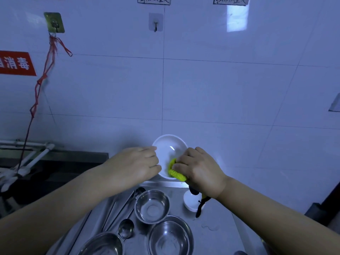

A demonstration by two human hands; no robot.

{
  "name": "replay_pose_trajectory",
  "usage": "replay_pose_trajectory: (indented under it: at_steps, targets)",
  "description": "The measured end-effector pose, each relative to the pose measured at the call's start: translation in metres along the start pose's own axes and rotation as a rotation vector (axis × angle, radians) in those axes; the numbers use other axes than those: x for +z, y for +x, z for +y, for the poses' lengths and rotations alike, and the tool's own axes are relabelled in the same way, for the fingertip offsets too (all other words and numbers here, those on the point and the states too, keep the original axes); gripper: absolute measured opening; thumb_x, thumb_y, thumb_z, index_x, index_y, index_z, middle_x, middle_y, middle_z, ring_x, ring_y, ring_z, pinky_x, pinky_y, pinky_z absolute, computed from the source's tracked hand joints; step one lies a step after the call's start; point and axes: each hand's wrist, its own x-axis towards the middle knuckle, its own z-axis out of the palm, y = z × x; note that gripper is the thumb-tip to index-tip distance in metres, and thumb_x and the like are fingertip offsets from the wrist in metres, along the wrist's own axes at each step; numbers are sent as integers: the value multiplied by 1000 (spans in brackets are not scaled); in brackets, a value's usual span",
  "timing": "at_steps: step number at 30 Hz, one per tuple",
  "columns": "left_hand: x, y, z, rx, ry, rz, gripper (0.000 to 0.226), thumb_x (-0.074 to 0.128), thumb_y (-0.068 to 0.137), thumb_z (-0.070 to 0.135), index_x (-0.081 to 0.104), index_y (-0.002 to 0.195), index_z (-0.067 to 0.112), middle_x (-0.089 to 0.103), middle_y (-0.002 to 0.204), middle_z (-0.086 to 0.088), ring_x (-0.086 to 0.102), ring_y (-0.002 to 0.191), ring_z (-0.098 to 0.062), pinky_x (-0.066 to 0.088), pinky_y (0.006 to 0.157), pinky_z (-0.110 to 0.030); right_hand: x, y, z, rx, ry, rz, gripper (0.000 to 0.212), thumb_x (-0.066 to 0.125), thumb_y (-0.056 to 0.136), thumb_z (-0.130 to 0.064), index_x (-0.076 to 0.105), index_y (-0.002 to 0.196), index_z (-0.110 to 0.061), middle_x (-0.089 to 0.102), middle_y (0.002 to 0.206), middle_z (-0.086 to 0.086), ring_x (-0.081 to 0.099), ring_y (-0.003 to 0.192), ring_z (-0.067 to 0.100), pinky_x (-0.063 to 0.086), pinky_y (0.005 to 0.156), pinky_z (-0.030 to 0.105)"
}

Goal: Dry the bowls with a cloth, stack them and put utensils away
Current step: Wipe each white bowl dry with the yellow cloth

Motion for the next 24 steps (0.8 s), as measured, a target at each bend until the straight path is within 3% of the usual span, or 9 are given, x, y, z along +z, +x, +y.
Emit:
replay_pose_trajectory:
  at_steps: [3, 7, 10, 13, 15, 17, 19, 22, 24]
  targets:
    - [1, 0, 2, 20, -61, -66, 36, 35, 86, 0, 66, 78, 16, 55, 70, 3, 56, 71, -21, 53, 80, -35, 2, -4, -1, 15, 71, 33, 33, 76, 57, -4, 70, 85, -20, 64, 79, -5, 55, 70, 23, 44, 58, 29]
    - [6, -7, 5, -108, -193, -125, 24, 47, 74, 6, 64, 77, 23, 57, 71, 9, 56, 71, -17, 47, 50, -27, 4, -7, 3, 92, 241, 116, 34, 65, 70, -3, 69, 100, -17, 65, 97, -10, 52, 80, 20, 43, 70, 30]
    - [13, -12, 19, -733, -647, -107, 19, 55, 79, 21, 70, 87, 29, 68, 79, 12, 63, 76, -12, 49, 61, -27, -3, -5, 9, 448, 454, 252, 47, 58, 68, 8, 66, 106, -20, 50, 97, -33, 42, 87, 4, 34, 82, 16]
    - [16, 1, 31, -1229, -1282, 41, 14, 65, 85, 12, 71, 86, 25, 74, 83, 7, 68, 79, -12, 50, 75, -29, -3, 0, -2, 657, 617, 268, 64, 68, 66, 3, 59, 123, -24, 43, 121, -33, 38, 109, -2, 31, 94, 11]
    - [14, 12, 35, -1295, -1545, 146, 17, 62, 87, 1, 71, 90, 14, 75, 86, -2, 68, 80, -15, 51, 76, -25, 3, 4, -19, 602, 741, 225, 72, 70, 67, -8, 50, 134, -23, 38, 138, -22, 31, 126, -1, 26, 104, 12]
    - [10, 19, 36, -1302, -1658, 195, 13, 65, 85, 7, 71, 96, 9, 74, 90, -9, 67, 84, -22, 51, 81, -34, 6, 8, -38, 589, 822, 230, 72, 72, 73, -21, 44, 139, -22, 31, 149, -11, 23, 137, 3, 20, 108, 12]
    - [11, 20, 37, -1315, -1671, 203, 13, 67, 82, 13, 70, 93, 8, 73, 88, -11, 66, 82, -25, 50, 83, -41, 8, 10, -51, 558, 827, 304, 57, 66, 82, -32, 49, 135, -24, 30, 151, -6, 24, 140, 10, 22, 111, 19]
    - [10, 24, 37, -1239, -1704, 182, 9, 60, 86, 4, 68, 84, 6, 68, 78, -11, 61, 73, -19, 48, 74, -32, 11, 14, -55, 502, 745, 378, 31, 45, 96, -36, 56, 124, -29, 39, 147, -5, 29, 138, 14, 27, 111, 33]
    - [9, 25, 37, -1222, -1735, 199, 8, 63, 83, 6, 69, 89, 5, 70, 81, -10, 63, 75, -18, 49, 71, -27, 12, 18, -46, 519, 797, 395, 27, 41, 99, -27, 62, 117, -26, 47, 141, -7, 35, 133, 14, 31, 108, 30]
